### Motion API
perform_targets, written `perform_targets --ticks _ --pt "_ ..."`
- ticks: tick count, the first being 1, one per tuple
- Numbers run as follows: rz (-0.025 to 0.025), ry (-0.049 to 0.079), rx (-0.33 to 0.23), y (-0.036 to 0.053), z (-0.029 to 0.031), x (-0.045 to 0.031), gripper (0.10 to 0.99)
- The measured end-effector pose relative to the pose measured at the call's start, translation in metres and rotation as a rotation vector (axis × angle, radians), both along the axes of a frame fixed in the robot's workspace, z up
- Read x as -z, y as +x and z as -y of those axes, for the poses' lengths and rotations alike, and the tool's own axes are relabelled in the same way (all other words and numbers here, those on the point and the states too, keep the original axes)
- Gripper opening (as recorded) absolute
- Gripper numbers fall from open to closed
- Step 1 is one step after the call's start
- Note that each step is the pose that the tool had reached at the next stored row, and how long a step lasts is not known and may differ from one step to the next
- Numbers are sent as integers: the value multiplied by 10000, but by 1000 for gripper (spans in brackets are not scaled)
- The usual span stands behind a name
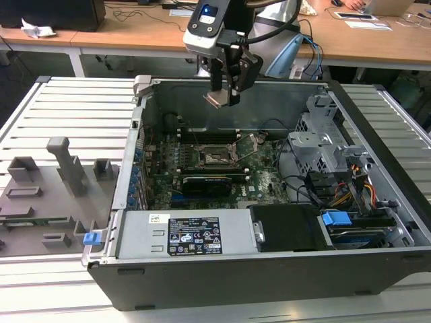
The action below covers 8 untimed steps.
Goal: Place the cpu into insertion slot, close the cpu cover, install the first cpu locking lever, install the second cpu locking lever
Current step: 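Place the cpu into insertion slot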
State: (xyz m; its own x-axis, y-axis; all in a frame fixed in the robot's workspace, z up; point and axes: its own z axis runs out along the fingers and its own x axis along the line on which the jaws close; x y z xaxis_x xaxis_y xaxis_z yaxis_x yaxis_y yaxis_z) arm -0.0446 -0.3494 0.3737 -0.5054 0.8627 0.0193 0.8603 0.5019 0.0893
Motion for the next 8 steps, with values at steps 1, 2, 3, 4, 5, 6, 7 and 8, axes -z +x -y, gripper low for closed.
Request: perform_targets --ticks 1,2,3,4,5,6,7,8 --pt "0 0 144 -1 0 6 525" --pt "0 0 241 -2 0 10 525" --pt "0 0 348 -4 0 15 525" --pt "0 0 434 -5 0 18 525" --pt "0 0 521 -7 0 21 525" --pt "0 0 599 -10 0 23 525" --pt "-1 -1 681 -12 0 24 525" --pt "-1 -2 758 -16 0 25 525"
